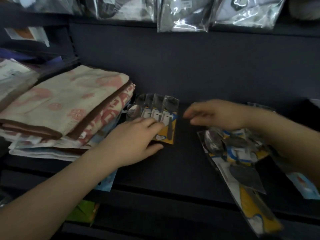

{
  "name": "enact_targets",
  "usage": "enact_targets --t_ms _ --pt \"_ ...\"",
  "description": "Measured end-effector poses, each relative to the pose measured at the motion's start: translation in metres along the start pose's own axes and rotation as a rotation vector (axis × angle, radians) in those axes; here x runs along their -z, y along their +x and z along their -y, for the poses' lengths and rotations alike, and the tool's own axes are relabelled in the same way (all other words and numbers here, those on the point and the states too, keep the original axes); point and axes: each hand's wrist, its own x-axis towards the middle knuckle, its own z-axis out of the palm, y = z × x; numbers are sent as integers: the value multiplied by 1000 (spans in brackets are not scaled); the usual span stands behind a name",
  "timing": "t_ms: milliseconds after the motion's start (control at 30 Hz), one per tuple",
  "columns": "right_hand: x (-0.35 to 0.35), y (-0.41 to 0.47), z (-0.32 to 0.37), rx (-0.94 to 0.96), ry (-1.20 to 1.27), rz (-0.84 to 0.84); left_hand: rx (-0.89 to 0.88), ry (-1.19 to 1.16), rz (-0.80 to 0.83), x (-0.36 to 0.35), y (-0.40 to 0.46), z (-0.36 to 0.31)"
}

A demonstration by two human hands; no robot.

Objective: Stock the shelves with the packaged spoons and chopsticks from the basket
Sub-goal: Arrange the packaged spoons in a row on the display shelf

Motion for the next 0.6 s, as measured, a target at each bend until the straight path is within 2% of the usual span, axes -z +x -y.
enact_targets --t_ms 67,167,200,300,367,467,600 --pt "7 -26 -18 -91 27 29 -67 -80 43 1 5 -11" --pt "-1 -55 -26 -207 7 225 -158 -140 109 4 13 -28" --pt "-6 -57 -25 -215 -36 242 -164 -160 135 5 16 -33" --pt "-20 -52 -31 -153 -256 118 -174 -128 172 5 28 -49" --pt "-22 -48 -41 -165 -294 69 -140 -144 169 3 39 -59" --pt "-18 -47 -58 -162 -240 34 -34 -264 164 -3 58 -71" --pt "-7 -49 -65 -144 -9 -25 94 -428 119 -7 80 -79"
